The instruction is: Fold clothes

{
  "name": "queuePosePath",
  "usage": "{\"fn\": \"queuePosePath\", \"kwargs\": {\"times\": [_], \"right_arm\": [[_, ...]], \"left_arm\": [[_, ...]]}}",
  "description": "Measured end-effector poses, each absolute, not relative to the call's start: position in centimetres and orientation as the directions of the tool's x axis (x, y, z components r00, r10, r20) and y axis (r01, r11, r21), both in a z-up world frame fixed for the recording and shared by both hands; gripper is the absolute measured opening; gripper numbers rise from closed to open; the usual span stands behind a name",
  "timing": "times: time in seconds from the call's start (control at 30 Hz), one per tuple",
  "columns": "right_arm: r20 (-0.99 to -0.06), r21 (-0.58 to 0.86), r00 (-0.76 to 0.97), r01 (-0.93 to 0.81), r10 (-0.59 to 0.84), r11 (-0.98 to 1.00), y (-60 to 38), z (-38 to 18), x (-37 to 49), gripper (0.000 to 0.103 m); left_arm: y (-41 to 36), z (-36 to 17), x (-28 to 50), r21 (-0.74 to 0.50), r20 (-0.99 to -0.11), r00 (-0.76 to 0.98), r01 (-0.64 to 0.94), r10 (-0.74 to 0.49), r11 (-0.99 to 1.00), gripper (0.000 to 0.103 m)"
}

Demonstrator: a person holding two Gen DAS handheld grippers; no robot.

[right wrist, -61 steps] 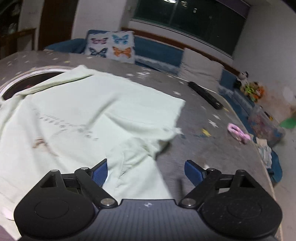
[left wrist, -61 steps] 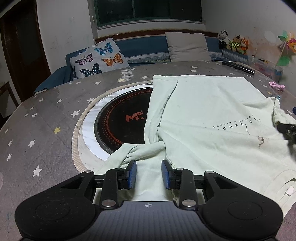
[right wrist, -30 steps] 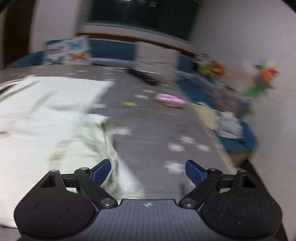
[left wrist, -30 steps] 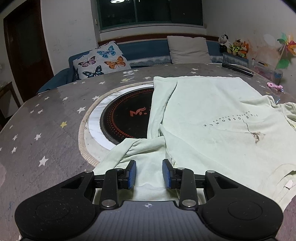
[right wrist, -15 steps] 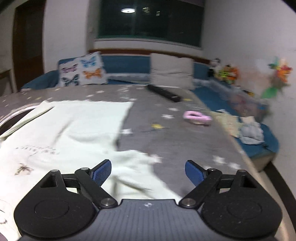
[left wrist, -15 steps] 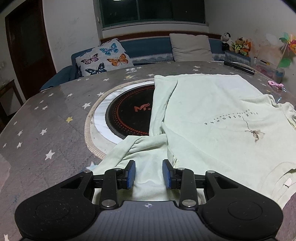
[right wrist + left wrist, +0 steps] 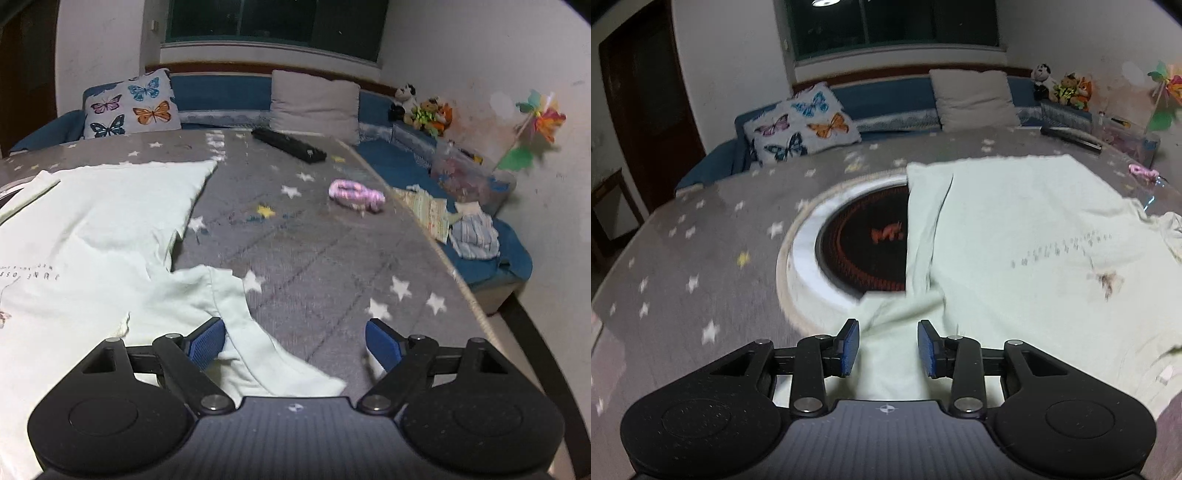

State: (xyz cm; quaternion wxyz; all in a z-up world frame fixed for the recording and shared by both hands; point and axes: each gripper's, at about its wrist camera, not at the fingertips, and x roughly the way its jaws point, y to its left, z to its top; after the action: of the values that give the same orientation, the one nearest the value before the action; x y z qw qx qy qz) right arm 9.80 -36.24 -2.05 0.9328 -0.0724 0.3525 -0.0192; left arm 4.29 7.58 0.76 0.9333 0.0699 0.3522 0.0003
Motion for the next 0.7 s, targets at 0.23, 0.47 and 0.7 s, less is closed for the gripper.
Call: {"fn": "queuePosePath", "kwargs": {"times": [0.23, 0.47, 0.7], "right_arm": [[-0.66, -0.035, 0.748, -0.117, 0.065, 0.993, -34.1, 0.4, 12.7, 0.085], [-0.681, 0.039, 0.716, -0.17, 0.15, 0.985, -32.3, 1.3, 18.5, 0.076], [-0.714, 0.071, 0.678, -0.177, 0.174, 0.982, -31.4, 0.0, 24.6, 0.068]], "left_arm": [[4.9, 1.9, 10.5, 0.186, -0.641, 0.767, 0.12, 0.028, 0.975, 0.038], [2.6, 0.8, 17.9, 0.205, -0.669, 0.744, 0.178, 0.005, 0.962, 0.037], [0.9, -1.5, 23.0, 0.234, -0.692, 0.722, 0.241, -0.013, 0.942, 0.037]]}}
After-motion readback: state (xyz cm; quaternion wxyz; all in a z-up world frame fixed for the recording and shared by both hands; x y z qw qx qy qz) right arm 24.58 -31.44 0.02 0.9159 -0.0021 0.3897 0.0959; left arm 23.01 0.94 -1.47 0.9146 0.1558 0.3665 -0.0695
